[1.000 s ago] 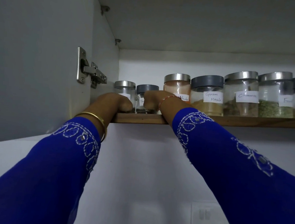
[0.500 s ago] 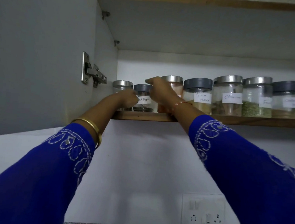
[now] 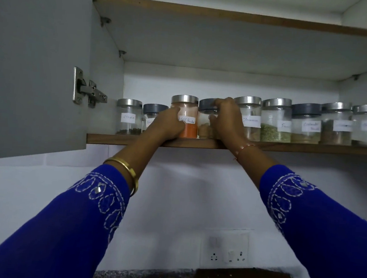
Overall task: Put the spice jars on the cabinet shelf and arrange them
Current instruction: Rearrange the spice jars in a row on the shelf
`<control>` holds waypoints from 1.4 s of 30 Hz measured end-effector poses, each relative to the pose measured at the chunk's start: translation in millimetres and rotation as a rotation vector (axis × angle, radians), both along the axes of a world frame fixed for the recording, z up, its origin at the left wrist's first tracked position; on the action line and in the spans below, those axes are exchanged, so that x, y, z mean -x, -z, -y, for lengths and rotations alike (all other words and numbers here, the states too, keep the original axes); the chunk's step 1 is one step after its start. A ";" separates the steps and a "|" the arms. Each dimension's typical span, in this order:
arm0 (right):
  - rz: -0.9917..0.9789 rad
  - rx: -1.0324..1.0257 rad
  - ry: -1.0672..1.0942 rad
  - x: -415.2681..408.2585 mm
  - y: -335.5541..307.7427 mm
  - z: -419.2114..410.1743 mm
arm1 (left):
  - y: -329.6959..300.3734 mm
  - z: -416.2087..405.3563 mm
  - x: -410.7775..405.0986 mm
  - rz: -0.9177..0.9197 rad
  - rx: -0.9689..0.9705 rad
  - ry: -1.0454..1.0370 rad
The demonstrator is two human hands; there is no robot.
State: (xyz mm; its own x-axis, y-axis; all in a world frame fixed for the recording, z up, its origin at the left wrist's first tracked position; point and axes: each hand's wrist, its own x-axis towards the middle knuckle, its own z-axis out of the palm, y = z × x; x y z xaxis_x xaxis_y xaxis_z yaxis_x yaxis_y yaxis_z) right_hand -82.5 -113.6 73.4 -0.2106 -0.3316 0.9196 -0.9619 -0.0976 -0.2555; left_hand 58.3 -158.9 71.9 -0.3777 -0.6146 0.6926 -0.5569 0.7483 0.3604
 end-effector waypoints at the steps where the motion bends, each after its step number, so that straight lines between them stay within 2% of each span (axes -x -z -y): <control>1: 0.016 -0.008 0.035 5.2 4.4 0.3 | 0.6 -0.6 2.3 0.007 0.003 -0.004; 7: 0.193 -0.123 0.022 12.4 8.6 -1.4 | 2.8 3.2 8.4 0.182 -0.010 -0.036; 11: 0.110 -0.096 0.091 10.9 9.2 -0.7 | 1.0 8.1 10.1 0.292 -0.018 -0.056; 17: 0.001 -0.099 0.083 13.7 10.2 -0.4 | 1.4 13.4 14.6 0.340 0.004 -0.078; 24: 0.106 -0.336 0.050 18.1 0.4 5.7 | -2.0 17.4 18.5 0.369 -0.054 -0.071; 31: 0.108 -0.586 0.066 21.6 -13.1 16.3 | -7.8 25.4 25.2 0.402 -0.109 -0.084; 36: 0.062 -0.707 0.089 24.9 -19.5 27.3 | -13.6 36.8 36.2 0.449 -0.145 -0.115; 42: -0.055 -0.827 0.131 40.7 -21.8 58.0 | -16.1 59.0 52.0 0.571 -0.090 -0.217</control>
State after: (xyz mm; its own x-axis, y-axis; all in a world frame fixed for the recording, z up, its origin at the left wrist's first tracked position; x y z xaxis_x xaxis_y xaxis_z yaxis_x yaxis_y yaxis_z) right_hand -123.1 -171.6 95.2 -0.2563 -0.8797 0.4006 -0.9656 0.2142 -0.1475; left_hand 6.3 -217.9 88.1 -0.5335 -0.7653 0.3600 -0.8165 0.5771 0.0167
